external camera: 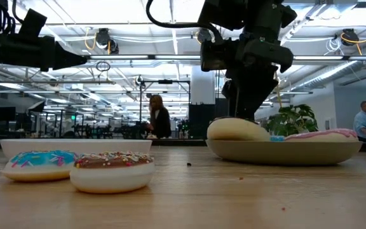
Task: Pick & Place donuts
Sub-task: Put the large black donut on the gray plate, then put the small orange donut on the white plate
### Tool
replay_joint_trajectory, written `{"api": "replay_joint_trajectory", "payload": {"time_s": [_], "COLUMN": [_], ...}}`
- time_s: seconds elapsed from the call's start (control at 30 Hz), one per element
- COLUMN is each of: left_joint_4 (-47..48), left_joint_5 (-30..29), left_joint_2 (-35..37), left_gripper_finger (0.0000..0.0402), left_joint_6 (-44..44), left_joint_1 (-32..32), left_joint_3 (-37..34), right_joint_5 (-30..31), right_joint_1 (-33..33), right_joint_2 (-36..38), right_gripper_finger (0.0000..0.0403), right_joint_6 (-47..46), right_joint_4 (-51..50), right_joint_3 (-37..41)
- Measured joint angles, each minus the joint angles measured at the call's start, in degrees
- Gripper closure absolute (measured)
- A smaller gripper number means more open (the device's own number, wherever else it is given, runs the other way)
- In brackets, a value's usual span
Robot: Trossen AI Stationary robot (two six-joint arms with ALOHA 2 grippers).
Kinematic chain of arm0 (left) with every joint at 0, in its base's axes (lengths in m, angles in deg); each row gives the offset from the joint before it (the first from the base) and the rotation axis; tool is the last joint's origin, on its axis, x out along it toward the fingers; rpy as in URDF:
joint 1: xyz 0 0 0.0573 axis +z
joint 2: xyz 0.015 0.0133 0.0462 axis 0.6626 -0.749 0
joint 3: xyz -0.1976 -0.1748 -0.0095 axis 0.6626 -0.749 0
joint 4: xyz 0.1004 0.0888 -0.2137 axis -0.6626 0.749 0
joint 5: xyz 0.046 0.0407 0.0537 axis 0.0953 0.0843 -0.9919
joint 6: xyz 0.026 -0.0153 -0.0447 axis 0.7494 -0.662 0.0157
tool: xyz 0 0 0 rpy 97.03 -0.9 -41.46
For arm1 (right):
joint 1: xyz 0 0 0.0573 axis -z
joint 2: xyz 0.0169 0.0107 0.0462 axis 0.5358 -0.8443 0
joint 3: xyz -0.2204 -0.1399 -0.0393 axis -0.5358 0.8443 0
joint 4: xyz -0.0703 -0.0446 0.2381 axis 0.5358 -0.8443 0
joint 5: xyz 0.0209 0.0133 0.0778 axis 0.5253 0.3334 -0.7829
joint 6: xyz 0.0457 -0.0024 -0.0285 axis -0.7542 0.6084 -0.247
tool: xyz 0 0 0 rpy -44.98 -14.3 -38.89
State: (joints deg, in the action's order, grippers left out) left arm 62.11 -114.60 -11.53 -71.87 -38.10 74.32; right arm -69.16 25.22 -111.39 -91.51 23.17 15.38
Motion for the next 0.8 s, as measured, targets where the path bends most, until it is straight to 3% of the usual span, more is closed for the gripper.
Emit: {"api": "replay_joint_trajectory", "payload": {"time_s": [0.13,0.47,0.63,0.8], "left_joint_4": [0.0,0.1,0.0,0.1], "left_joint_5": [0.0,0.1,0.1,0.1], "left_joint_2": [0.0,0.0,0.0,0.0], "left_gripper_finger": [0.036,0.036,0.036,0.036], "left_joint_6": [0.7,1.0,0.2,-0.5], "left_joint_1": [0.0,0.0,0.0,0.0], "left_joint_3": [0.0,0.0,0.0,0.0], "right_joint_5": [2.7,2.2,3.4,11.1], "right_joint_1": [0.0,0.0,-0.1,-1.5], "right_joint_2": [0.0,2.9,10.0,20.2], "right_gripper_finger": [0.017,0.0148,0.0166,0.0222], "right_joint_6": [0.7,0.8,2.9,6.5], "right_joint_4": [0.0,-4.1,-5.6,-7.1], "right_joint_3": [0.0,-1.7,-1.8,0.9]}}
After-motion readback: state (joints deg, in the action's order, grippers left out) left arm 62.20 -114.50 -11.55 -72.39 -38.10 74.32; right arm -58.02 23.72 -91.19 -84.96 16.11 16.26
